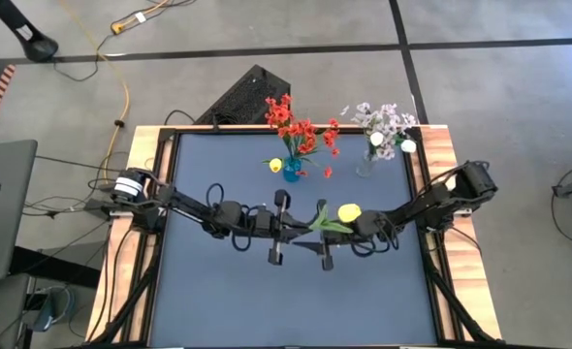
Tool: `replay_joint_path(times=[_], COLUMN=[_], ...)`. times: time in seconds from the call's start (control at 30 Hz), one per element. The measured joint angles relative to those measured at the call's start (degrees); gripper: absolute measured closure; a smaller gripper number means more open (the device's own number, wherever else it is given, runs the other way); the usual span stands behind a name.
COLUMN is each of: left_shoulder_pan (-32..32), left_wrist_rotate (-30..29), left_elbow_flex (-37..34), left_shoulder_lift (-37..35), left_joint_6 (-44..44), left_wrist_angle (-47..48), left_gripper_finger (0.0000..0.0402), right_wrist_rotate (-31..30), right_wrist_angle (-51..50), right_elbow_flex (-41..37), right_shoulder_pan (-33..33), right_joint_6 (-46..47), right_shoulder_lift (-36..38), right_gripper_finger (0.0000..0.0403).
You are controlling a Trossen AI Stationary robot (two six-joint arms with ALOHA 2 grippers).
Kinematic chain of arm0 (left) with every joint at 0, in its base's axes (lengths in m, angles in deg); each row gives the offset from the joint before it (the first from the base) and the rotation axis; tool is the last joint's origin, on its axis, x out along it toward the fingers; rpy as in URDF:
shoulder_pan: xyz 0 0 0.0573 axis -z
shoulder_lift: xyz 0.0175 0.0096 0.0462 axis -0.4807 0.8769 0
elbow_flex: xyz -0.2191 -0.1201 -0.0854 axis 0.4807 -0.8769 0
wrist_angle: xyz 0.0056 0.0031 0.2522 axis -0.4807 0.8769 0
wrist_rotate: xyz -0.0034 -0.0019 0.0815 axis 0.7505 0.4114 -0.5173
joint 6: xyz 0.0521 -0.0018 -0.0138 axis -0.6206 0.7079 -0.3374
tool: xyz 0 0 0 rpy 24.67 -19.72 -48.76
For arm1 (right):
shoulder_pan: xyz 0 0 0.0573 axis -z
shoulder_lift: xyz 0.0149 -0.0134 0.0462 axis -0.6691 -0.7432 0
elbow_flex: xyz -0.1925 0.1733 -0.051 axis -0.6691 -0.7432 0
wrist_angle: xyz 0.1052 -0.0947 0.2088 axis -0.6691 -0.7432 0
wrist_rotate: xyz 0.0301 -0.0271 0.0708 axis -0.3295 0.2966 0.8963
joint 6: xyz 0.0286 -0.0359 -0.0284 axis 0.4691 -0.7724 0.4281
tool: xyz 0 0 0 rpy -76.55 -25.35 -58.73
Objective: Sort flowers into vase by color
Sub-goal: Put the yellow flower into the blue vase
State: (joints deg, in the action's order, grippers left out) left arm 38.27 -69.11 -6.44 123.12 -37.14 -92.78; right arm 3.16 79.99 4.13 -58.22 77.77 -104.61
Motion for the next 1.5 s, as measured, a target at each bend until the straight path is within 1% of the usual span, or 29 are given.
replay_joint_path(times=[0.2,0.27,0.4,0.5,0.63,0.77,0.83,0.9,0.97,1.03,1.1,1.2,1.3,1.33,1.4,1.5], left_shoulder_pan=[0.0,0.0,0.0,0.0,0.0,0.0,0.2,0.2,0.4,0.5,0.6,0.8,1.3,1.8,2.6,3.6], left_wrist_rotate=[0.0,0.0,0.0,0.0,-0.1,-4.9,-7.7,-10.4,-12.3,-12.0,-11.0,-10.8,-13.5,-14.9,-17.4,-21.0], left_elbow_flex=[0.0,0.0,0.0,0.0,0.0,0.0,0.0,-0.1,-0.1,0.0,0.0,-0.1,-0.1,-0.7,-3.2,-8.6], left_shoulder_lift=[0.0,0.0,0.0,0.0,-0.1,-1.1,-2.6,-5.1,-8.9,-13.3,-17.8,-23.4,-26.7,-27.5,-28.7,-30.0], left_joint_6=[-0.1,-0.2,-0.1,-1.6,-4.2,-5.6,-5.3,-5.5,-5.4,-4.5,-2.4,2.5,7.3,8.2,8.7,8.9], left_wrist_angle=[0.0,0.0,0.4,1.5,2.1,4.0,8.6,15.1,24.6,34.5,45.7,61.1,71.6,73.3,73.5,70.2], left_gripper_finger=[0.0401,0.0401,0.0401,0.0394,0.0356,0.0304,0.0277,0.0251,0.0229,0.0213,0.0205,0.0204,0.0209,0.0211,0.0216,0.0223], right_wrist_rotate=[-0.2,-0.1,-0.2,-0.5,-2.1,-2.0,-2.2,-4.6,-8.3,-11.7,-13.5,-13.9,-16.3,-17.7,-19.1,-18.7], right_wrist_angle=[-3.1,-4.7,-7.9,-12.3,-19.6,-27.6,-31.2,-36.5,-41.0,-44.7,-46.4,-48.1,-51.2,-51.9,-52.6,-48.1], right_elbow_flex=[0.0,0.0,0.0,0.0,0.0,0.0,0.0,0.0,0.0,0.0,0.0,0.0,0.0,0.0,-0.2,-2.5], right_shoulder_pan=[0.3,0.6,0.6,0.7,0.6,-0.1,-0.6,-1.3,-1.9,-2.3,-2.4,-2.0,-1.0,-0.5,0.5,2.4], right_joint_6=[-0.6,-1.0,-1.5,-0.6,-0.5,-0.5,-0.3,-0.3,-0.3,-0.1,0.1,0.1,0.1,0.1,0.2,0.5], right_shoulder_lift=[2.5,3.5,5.0,7.0,11.3,16.0,18.4,21.1,23.3,25.3,26.7,28.2,29.4,29.6,29.8,29.8], right_gripper_finger=[0.0347,0.0378,0.0379,0.0378,0.0379,0.0379,0.0379,0.0379,0.0379,0.0379,0.0379,0.0379,0.0377,0.0377,0.0377,0.0379])
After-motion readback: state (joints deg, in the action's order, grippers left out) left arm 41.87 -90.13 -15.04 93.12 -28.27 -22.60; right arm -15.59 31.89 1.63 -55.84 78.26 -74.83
